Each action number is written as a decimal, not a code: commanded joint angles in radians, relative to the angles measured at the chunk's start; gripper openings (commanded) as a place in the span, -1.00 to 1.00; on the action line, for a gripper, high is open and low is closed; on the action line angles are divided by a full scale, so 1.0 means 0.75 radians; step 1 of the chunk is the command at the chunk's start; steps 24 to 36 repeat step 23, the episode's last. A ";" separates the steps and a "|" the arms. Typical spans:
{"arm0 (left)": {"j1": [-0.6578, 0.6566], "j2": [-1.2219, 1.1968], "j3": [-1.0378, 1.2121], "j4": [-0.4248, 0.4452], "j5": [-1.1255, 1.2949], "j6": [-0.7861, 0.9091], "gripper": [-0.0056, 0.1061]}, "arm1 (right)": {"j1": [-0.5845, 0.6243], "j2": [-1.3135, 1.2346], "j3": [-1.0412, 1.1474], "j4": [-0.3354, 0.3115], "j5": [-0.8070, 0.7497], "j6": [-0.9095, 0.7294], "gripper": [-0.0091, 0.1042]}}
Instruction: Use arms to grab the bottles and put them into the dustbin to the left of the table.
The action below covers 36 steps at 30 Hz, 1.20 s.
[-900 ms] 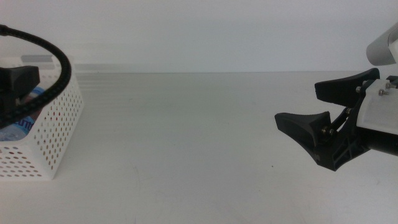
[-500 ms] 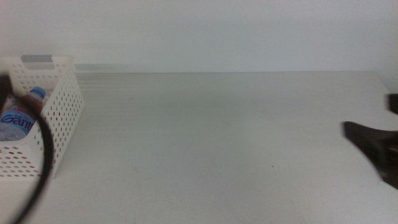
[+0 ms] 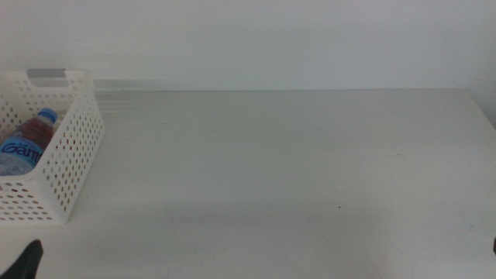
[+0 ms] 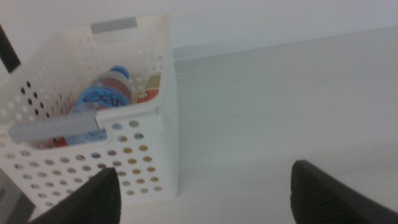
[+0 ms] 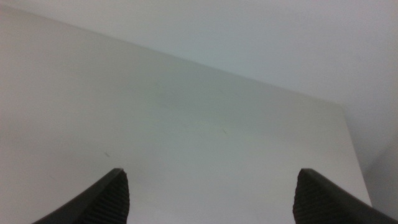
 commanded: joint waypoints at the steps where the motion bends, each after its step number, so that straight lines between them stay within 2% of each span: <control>1: 0.002 -0.055 0.017 -0.057 -0.103 -0.011 0.71 | -0.057 -0.073 0.048 -0.016 -0.091 -0.013 0.48; 9: 0.004 -0.198 0.138 -0.095 -0.109 -0.011 0.71 | -0.167 -0.309 0.295 0.032 -0.083 -0.013 0.48; 10: 0.007 -0.198 0.160 -0.095 -0.112 -0.011 0.71 | -0.181 -0.310 0.288 0.034 -0.036 -0.013 0.48; 36: 0.006 -0.196 0.175 -0.100 -0.052 -0.011 0.71 | -0.197 -0.309 0.291 0.039 -0.047 -0.013 0.48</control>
